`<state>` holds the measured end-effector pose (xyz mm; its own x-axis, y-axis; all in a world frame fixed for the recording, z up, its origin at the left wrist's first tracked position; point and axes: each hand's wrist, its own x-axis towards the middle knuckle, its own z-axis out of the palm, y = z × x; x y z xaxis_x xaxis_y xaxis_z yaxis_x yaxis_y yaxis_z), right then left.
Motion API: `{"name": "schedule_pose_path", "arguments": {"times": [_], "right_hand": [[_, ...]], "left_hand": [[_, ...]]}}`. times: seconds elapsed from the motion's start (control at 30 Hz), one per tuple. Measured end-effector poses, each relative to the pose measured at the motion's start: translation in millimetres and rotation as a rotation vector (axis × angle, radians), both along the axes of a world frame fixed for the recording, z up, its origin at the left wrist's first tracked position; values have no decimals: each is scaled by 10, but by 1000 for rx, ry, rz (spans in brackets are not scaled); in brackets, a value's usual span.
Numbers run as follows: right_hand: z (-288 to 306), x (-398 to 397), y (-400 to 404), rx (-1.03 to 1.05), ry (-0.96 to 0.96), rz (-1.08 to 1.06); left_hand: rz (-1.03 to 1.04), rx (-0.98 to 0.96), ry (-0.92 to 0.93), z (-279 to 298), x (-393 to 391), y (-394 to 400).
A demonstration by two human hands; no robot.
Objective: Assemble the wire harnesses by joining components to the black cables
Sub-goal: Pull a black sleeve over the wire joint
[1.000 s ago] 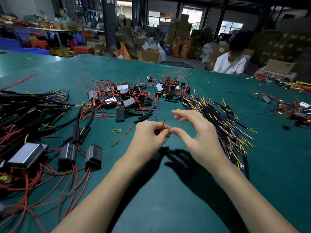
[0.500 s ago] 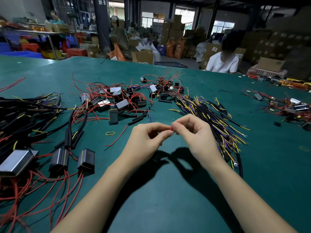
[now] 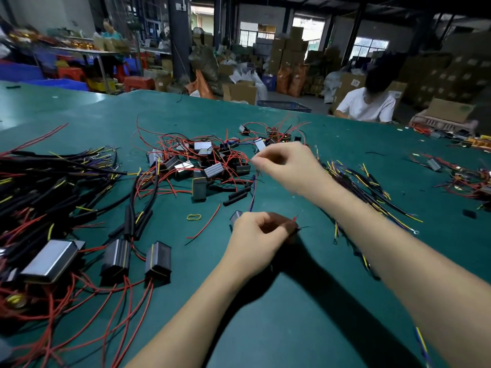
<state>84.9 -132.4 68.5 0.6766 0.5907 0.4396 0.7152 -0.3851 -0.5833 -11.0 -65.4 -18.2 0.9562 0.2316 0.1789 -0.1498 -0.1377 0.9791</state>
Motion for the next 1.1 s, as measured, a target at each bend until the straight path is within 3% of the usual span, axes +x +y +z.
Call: {"name": "schedule_pose_path", "arguments": {"times": [0.1, 0.17, 0.37, 0.5, 0.57, 0.63, 0.7, 0.8, 0.87, 1.0, 1.1], "right_hand": [[-2, 166, 469, -693, -314, 138], [-73, 234, 664, -974, -500, 135], [-228, 293, 889, -1154, -548, 162], [-206, 322, 895, -1127, -473, 185], [-189, 352, 844, -1048, -389, 185], [-139, 366, 741, -840, -324, 167], [-33, 315, 572, -420, -216, 111], [111, 112, 116, 384, 158, 54], [37, -56, -275, 685, 304, 18], [-401, -435, -772, 789, 457, -110], [-552, -555, -812, 836, 464, -141]], "left_hand": [[-40, 35, 64, 15, 7, 13], [-69, 10, 90, 18, 3, 26], [-88, 11, 92, 18, -4, 36], [-82, 15, 93, 19, 9, 37], [-80, 8, 103, 38, 6, 33], [-58, -2, 96, 43, 3, 25], [-12, -12, 65, 41, -1, 8], [42, -70, 8, 32, 0, -28], [63, -103, -28, 31, 8, -40], [84, -130, -46, 18, 20, -44], [84, -122, -44, 20, 14, -44]]}}
